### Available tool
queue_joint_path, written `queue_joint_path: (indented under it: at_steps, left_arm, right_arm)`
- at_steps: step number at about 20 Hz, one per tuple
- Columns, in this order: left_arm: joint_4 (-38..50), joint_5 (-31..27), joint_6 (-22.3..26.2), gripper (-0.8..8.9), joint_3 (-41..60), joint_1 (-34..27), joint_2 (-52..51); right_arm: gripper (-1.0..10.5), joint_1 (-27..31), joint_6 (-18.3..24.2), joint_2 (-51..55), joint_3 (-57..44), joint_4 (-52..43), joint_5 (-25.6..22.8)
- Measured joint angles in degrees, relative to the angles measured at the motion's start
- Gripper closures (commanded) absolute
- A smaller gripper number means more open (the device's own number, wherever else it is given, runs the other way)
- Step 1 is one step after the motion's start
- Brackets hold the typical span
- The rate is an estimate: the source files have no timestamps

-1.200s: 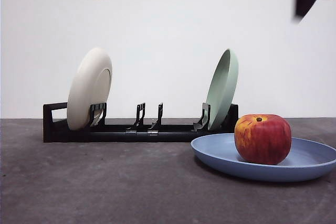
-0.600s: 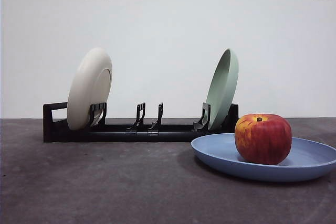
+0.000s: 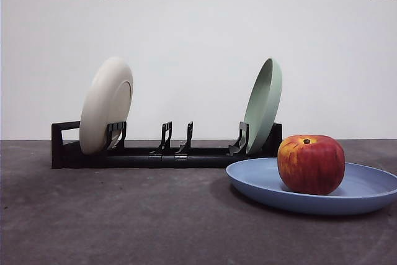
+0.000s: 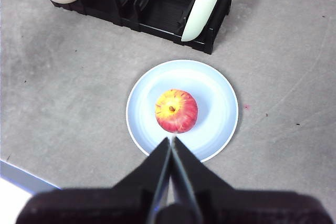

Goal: Take the blue plate from the plate rack,put the plate on the table,take the apple from the table,put the apple in the plate

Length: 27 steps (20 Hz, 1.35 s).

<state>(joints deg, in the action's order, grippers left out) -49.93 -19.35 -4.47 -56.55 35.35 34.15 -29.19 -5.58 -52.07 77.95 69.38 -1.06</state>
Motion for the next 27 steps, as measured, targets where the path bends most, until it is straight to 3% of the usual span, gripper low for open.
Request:
queue_joint_path:
  at_steps: [1,3,5,7,10,14,27]
  left_arm:
    - [10.9,7.1,7.9,8.17,6.4,-5.5,-2.8]
    - [31.5,20.7,15.7,8.17,19.5,-15.6,-7.7]
    - [48.2,29.1,16.3,8.17,32.9,-24.7,-12.4]
    - [55.3,29.7,14.1,8.17,43.8,-30.9,-17.4]
    - [54.7,28.6,10.7,8.17,54.4,-34.0,-24.7]
    - [43.1,28.3,9.7,8.17,55.5,-34.2,-33.0]
    - [40.9,28.3,9.3,8.17,55.5,-34.2,-32.3]
  right_arm:
    - [9.5,0.0,0.0,-0.2,0.0,0.0,0.0]
    - [9.5,0.0,0.0,-0.6,0.0,0.0,0.0]
    - [9.5,0.0,0.0,-1.1,0.0,0.0,0.0]
    - [9.5,0.0,0.0,-1.6,0.0,0.0,0.0]
    - [9.5,0.0,0.0,-2.4,0.0,0.0,-0.1]
    - [9.5,0.0,0.0,-3.8,0.0,0.0,-0.6]
    - [9.5,0.0,0.0,-6.9,0.0,0.0,-2.6]
